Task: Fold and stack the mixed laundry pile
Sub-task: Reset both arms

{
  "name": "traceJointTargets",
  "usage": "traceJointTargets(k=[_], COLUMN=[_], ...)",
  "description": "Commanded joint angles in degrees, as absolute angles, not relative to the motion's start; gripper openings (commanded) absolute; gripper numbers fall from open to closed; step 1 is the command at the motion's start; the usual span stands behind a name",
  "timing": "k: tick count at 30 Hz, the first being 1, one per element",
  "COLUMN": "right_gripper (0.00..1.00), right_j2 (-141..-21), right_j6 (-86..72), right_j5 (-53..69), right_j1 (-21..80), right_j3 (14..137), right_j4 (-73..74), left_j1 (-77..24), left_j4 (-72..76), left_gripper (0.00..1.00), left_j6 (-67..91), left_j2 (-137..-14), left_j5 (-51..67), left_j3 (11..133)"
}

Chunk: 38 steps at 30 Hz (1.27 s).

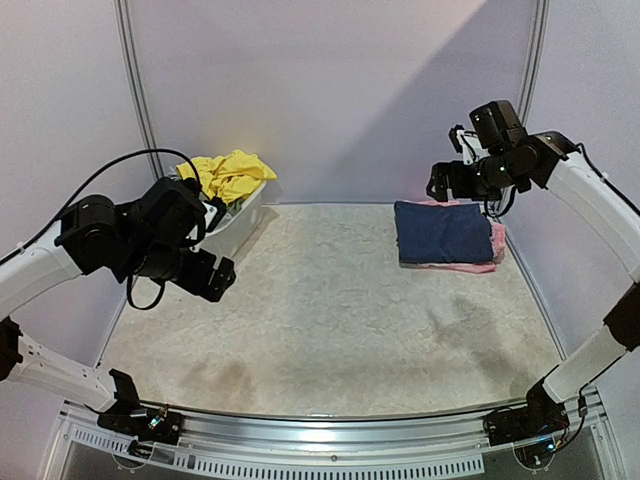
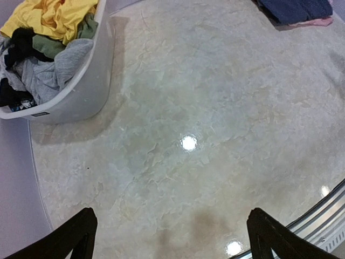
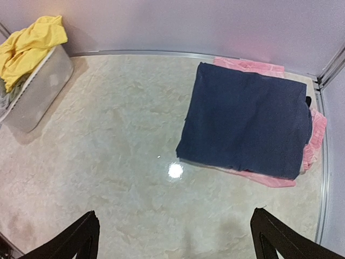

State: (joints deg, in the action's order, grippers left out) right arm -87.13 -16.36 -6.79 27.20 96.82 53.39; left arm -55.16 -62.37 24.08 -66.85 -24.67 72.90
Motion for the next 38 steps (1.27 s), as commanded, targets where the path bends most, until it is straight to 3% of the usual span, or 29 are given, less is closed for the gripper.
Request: traceJointTargets(k=[1,9,23,38], right_gripper=[0.99,0.99,0.99,0.99], right_j2=[-80.04,-64.95,-42.96,-42.6], right_j6=[-23.23,-32.99,-39.93,-39.62], right_j5=[-6.29,-8.61,-11.49,-12.37], right_j1=[30.91,32.98,33.03,33.03], right_j3=[90.23,76.47,64.83,64.98], right_j4=[50.45,48.58,50.04,51.27], left_j1=[-51.57,-44.37,-33.81,-33.31], left_j4=[-64.39,-65.28,-58.98,-57.61], left_gripper=[1.0,1.0,1.0,1.0], left_j6=[20.97,15.46,17.07,20.0], left_j2=[-63.87,-63.22,-57.56,-54.74], left_j5=[-24.39,-24.27,-16.63,-15.66], left_j3=[73.52,76.39,74.72,73.79])
